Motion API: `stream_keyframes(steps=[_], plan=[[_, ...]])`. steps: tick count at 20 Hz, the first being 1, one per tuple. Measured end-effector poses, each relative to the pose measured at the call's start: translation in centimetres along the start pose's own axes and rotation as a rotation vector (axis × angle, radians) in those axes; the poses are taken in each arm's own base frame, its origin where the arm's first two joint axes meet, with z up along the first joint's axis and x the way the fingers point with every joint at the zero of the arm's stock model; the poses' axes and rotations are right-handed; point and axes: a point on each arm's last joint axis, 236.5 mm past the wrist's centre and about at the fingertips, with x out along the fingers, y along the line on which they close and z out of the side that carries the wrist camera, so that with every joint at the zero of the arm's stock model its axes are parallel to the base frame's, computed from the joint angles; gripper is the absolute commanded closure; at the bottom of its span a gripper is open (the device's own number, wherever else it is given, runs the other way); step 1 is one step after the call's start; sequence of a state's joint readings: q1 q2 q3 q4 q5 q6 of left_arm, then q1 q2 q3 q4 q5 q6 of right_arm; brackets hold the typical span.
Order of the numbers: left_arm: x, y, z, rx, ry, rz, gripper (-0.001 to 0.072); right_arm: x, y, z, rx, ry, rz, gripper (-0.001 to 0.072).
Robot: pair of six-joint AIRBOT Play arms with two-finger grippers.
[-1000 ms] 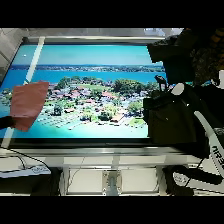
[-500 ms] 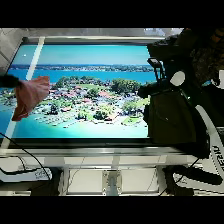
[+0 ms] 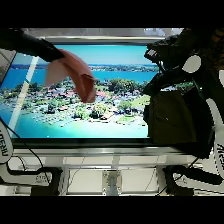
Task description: Fold the clothes and pants, and hang the long-sleeved shirts on hangers.
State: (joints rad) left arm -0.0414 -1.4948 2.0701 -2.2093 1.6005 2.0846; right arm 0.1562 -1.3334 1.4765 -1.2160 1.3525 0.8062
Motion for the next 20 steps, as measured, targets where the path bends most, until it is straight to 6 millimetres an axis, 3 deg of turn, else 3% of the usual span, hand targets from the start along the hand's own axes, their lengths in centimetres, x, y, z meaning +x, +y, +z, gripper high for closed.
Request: stream_keyframes(steps=[5, 7, 9, 11, 14, 17, 20], plan=[[5.4, -8.1, -1.8, -0.041, 0.168, -0.347, 0.0692, -0.8, -0.6, -2.2, -0.036, 0.057, 0.022, 0.0221], [6.6, -9.7, -2.6, -0.062, 0.221, -0.422, 0.0693, -1.5, -1.6, -3.7, 0.001, 0.079, 0.026, 0.0221], [7.3, -9.9, -3.1, -0.090, 0.257, -0.448, 0.0691, -2.3, -2.6, -5.2, 0.060, 0.084, 0.037, 0.0221], [7.5, -9.2, -3.5, -0.133, 0.276, -0.438, 0.0692, -3.1, -3.2, -6.0, 0.122, 0.058, 0.060, 0.0221], [7.6, -6.7, -2.8, -0.229, 0.230, -0.376, 0.0692, -3.5, -2.8, -5.4, 0.180, -0.013, 0.119, 0.0221], [7.0, -2.4, 1.6, -0.319, 0.008, -0.241, 0.0692, -2.1, -1.0, -3.6, 0.184, -0.064, 0.175, 0.0221], [3.8, 1.8, 6.6, -0.361, -0.252, -0.107, 0.0693, 1.0, 1.7, -1.0, 0.149, -0.099, 0.201, 0.0221]])
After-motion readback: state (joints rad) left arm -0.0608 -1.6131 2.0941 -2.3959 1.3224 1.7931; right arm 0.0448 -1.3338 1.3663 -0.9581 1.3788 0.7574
